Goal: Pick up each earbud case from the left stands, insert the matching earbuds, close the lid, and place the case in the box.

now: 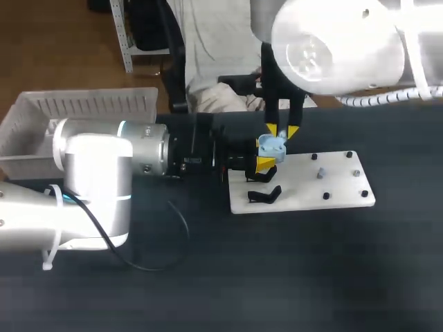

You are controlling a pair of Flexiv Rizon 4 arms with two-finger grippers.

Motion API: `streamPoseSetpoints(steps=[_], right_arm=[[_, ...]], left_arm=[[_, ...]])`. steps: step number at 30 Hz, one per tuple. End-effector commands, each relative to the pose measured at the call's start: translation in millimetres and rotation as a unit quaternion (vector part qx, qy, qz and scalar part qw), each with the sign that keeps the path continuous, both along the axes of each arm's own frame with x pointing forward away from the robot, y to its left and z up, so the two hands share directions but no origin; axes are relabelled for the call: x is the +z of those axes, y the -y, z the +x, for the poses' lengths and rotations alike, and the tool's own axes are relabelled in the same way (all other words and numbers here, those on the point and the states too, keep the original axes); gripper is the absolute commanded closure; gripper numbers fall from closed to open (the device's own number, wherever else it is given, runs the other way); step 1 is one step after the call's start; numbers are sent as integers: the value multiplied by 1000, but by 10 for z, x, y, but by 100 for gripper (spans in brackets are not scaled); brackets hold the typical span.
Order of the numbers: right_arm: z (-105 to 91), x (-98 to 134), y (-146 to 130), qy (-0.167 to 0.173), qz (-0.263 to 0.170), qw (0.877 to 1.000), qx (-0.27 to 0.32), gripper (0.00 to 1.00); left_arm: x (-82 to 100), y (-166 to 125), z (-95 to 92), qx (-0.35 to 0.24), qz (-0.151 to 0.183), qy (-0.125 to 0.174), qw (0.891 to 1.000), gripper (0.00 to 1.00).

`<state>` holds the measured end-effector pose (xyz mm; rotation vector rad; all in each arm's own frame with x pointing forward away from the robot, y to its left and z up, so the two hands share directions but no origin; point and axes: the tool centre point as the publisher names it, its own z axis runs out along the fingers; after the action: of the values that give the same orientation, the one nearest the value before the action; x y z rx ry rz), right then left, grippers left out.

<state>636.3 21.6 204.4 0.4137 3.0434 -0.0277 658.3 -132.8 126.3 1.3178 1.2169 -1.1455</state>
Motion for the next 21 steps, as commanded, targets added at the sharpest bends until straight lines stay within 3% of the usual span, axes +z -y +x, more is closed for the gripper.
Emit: streamPoseSetpoints(steps=[1, 21], right_arm=[[80, -103, -24, -51, 18, 994, -99, 100], [63, -98, -28, -46, 18, 993, -107, 100]], left_arm=[[-6, 5, -22, 5, -2, 2, 1000, 100], [-6, 5, -22, 5, -2, 2, 1000, 100]])
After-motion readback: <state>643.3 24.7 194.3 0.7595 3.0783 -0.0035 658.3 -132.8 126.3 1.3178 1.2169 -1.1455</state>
